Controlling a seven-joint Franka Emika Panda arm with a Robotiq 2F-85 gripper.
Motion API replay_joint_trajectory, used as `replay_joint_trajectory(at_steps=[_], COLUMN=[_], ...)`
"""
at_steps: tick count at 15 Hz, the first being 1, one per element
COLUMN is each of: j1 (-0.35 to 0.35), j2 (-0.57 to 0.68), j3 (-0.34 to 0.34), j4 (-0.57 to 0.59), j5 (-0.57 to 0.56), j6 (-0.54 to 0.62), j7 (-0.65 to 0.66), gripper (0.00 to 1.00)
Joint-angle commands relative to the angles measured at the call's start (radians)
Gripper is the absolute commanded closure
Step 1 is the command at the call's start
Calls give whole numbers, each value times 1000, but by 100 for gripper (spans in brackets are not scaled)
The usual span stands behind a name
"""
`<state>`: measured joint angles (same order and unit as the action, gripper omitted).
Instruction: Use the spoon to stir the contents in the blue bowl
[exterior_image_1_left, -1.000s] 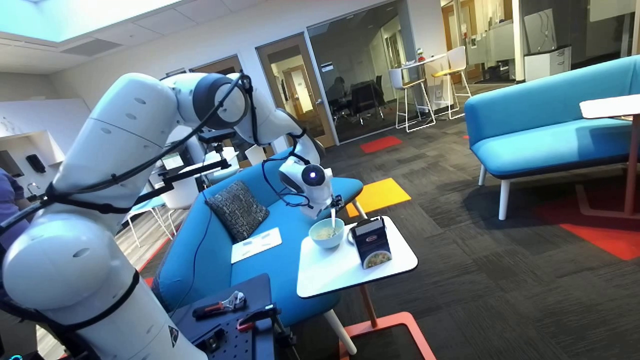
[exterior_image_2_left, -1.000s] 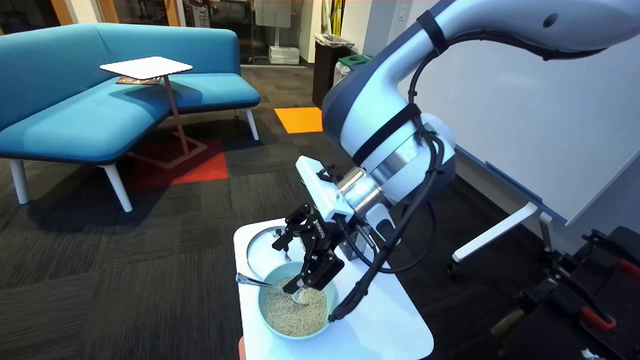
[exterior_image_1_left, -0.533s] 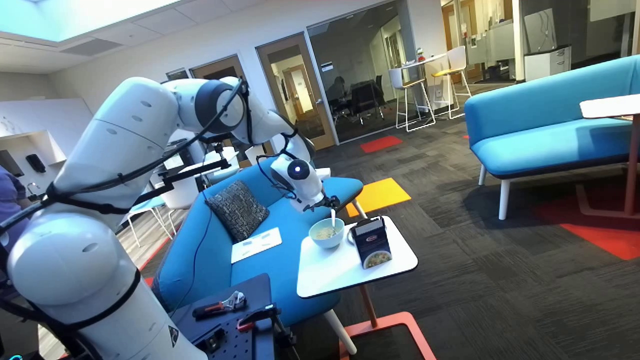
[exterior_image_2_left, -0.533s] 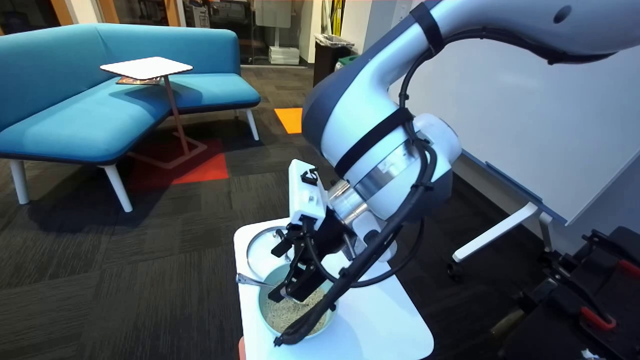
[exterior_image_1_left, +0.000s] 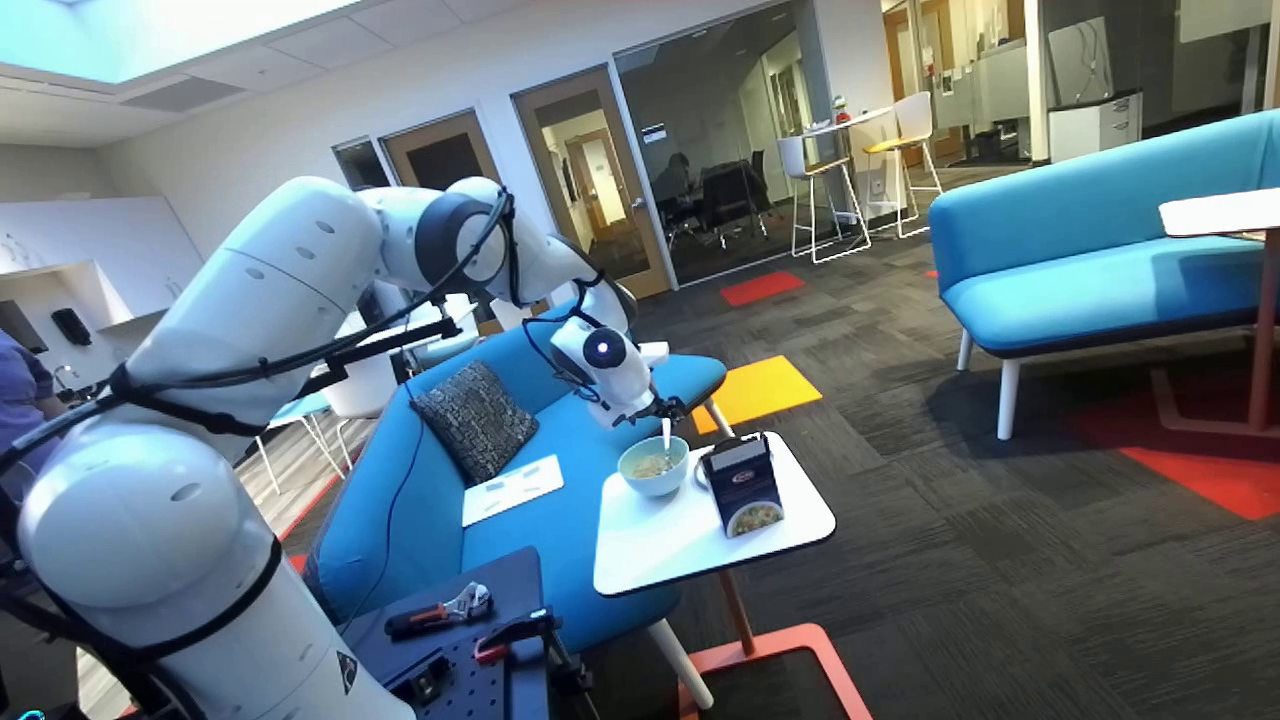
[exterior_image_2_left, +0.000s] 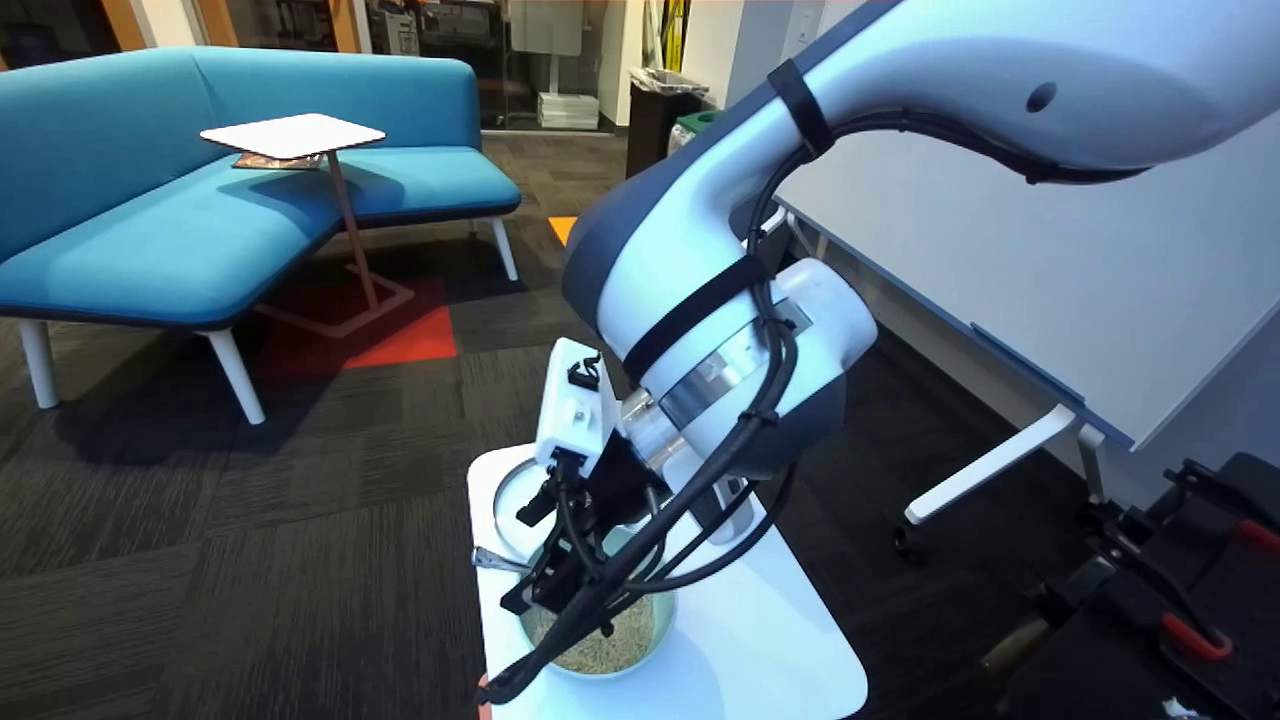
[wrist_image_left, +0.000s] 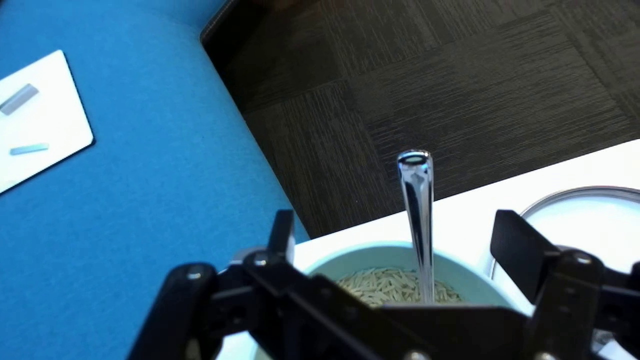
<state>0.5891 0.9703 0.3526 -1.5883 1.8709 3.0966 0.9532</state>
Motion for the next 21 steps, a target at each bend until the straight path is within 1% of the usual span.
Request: replay_joint_trajectory(at_steps=[1,7,8,9,10,11,13,16,18,19,20,21], j1=[22,50,54,58,60,61,64,60,57,47,44,38], j2=[53,98,101,105,106,107,107,104,101,102,98,92], j3=[5,-2,-5,-8,-12,-17,-27,-35,-39,-30,-28,-26], j4=[78,113,112,113,111,109,107,106,106,109,107,104], j5=[-43,-176,-199,-220,-239,-256,-283,-304,-301,-286,-281,-279], j6=[49,66,67,65,63,59,55,54,55,63,64,60], j7=[85,243,269,293,315,336,370,399,396,373,367,362], gripper=[0,0,25,28,34,44,58,81,95,99,100,96])
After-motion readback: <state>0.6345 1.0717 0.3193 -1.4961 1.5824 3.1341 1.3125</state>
